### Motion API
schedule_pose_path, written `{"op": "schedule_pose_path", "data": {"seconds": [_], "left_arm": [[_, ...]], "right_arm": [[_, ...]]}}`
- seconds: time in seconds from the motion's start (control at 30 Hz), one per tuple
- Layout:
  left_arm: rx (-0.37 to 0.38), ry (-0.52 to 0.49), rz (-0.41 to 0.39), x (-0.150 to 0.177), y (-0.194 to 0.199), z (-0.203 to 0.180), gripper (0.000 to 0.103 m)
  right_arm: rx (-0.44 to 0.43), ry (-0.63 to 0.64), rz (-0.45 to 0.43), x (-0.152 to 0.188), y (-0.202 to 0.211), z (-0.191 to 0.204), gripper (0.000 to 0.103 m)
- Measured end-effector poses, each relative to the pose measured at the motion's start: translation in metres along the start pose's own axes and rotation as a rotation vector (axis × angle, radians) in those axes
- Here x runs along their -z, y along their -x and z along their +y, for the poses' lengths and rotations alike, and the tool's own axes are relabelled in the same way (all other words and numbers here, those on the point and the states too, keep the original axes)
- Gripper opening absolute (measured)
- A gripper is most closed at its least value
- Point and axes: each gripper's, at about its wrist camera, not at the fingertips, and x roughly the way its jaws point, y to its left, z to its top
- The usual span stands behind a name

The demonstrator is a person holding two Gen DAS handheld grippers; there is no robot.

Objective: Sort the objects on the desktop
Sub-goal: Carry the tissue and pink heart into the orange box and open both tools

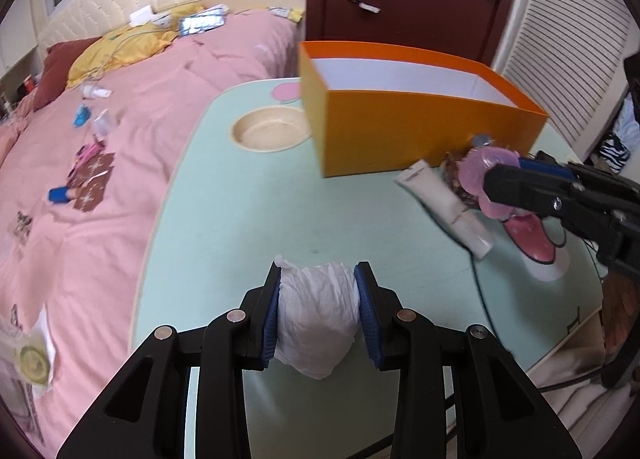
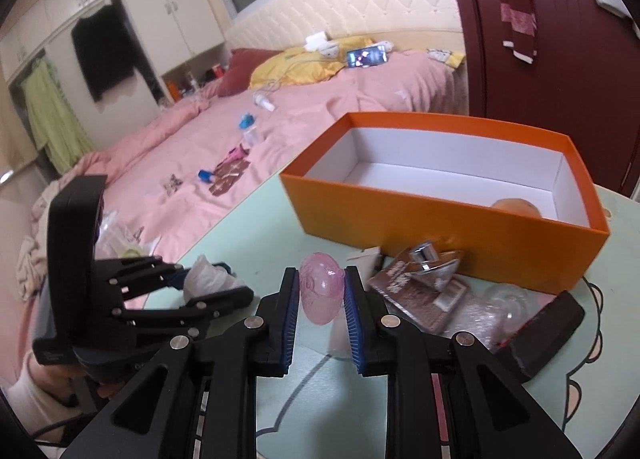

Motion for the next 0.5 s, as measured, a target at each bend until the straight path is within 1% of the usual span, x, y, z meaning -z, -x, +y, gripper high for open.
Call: {"op": "schedule_pose_path", "data": {"seconds": [0.2,0.5], "left_arm": [[0.016,0.018,-0.008,-0.019,0.000,-0.003,0.036],[0.063,-0.004,-0.067,-0.059,0.013,-0.016,0.036]], "right_arm": [[0.005,-0.023,-0.013,-0.009,0.013,-0.013,0.021],[0.017,-0.078,-0.059,-0.027,0.027,-0.034,0.021]]}}
